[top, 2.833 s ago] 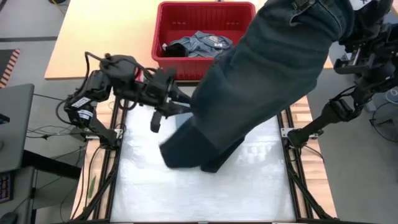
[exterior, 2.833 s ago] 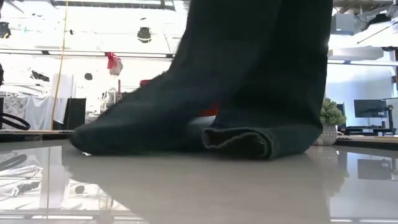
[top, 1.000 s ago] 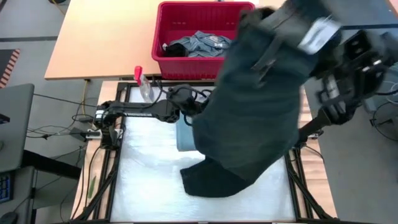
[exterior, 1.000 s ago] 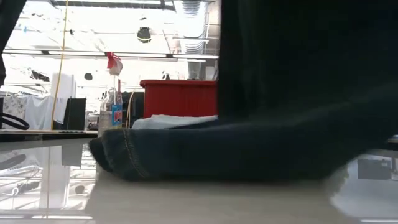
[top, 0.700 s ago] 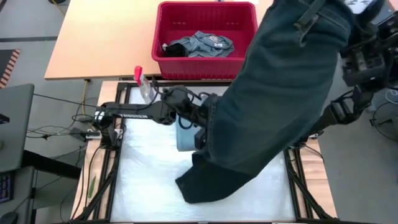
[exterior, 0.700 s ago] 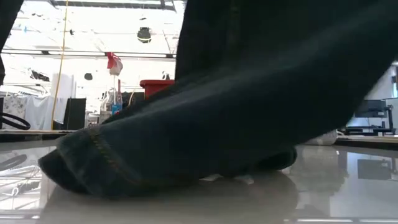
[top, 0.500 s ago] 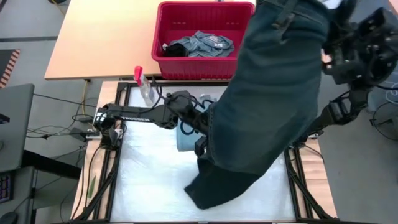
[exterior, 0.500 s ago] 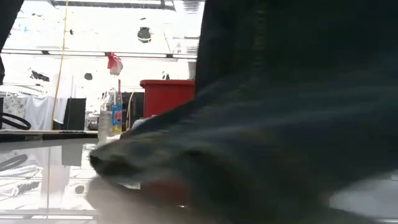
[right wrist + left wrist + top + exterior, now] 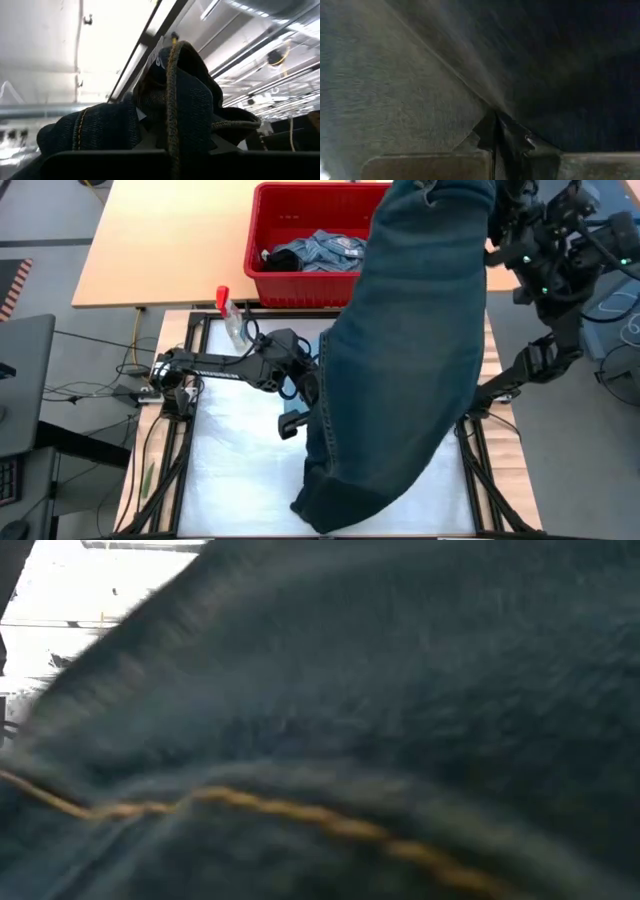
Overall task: Fold Laundry from Bin
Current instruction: Fold the black pants from the red laundry bin
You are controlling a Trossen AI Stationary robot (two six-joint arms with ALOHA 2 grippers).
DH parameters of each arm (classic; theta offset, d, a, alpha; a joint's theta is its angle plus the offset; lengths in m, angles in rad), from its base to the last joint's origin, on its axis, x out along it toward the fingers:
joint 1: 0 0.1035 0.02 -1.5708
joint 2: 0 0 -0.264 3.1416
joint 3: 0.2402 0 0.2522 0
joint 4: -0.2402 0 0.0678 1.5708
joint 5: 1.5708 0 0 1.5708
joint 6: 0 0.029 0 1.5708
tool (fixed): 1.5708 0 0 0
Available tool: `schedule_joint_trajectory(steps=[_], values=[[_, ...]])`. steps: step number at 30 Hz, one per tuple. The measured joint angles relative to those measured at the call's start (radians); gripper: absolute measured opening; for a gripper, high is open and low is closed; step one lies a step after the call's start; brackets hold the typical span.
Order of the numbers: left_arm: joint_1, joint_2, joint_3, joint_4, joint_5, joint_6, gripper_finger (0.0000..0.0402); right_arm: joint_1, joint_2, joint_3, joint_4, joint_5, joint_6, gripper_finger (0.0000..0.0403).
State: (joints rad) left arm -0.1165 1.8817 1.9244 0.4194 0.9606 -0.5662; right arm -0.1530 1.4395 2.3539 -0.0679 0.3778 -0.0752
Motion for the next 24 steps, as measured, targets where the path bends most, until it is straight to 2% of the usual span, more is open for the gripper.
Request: schedule_joint_trajectory(steps=[4, 9, 15, 16, 20, 22, 24], values=[[0.009, -0.007, 0.0, -0.015, -0.015, 0.038, 0.0, -0.031, 0.02, 0.0, 0.104, 0.029, 0.046, 0.004], [0.06, -0.016, 0.0, -0.248, -0.228, 0.182, 0.0, -0.037, 0.021, 0.003, 0.173, 0.064, 0.071, 0.004], [0.071, -0.017, -0.001, -0.541, -0.411, 0.364, 0.0, -0.035, 0.021, 0.002, 0.16, 0.058, 0.072, 0.004], [0.069, -0.019, 0.0, -0.586, -0.471, 0.395, 0.0, -0.035, 0.021, 0.002, 0.159, 0.057, 0.072, 0.004], [0.066, -0.02, 0.0, -0.762, -0.843, 0.412, 0.0, -0.021, 0.01, 0.002, 0.12, 0.021, 0.071, 0.004], [0.074, -0.029, -0.002, -0.827, -0.961, 0.433, 0.0, -0.003, 0.002, 0.002, 0.093, 0.003, 0.071, 0.004], [0.084, -0.049, -0.002, -0.871, -1.014, 0.458, 0.0, 0.015, -0.001, 0.002, 0.058, -0.005, 0.07, 0.004]])
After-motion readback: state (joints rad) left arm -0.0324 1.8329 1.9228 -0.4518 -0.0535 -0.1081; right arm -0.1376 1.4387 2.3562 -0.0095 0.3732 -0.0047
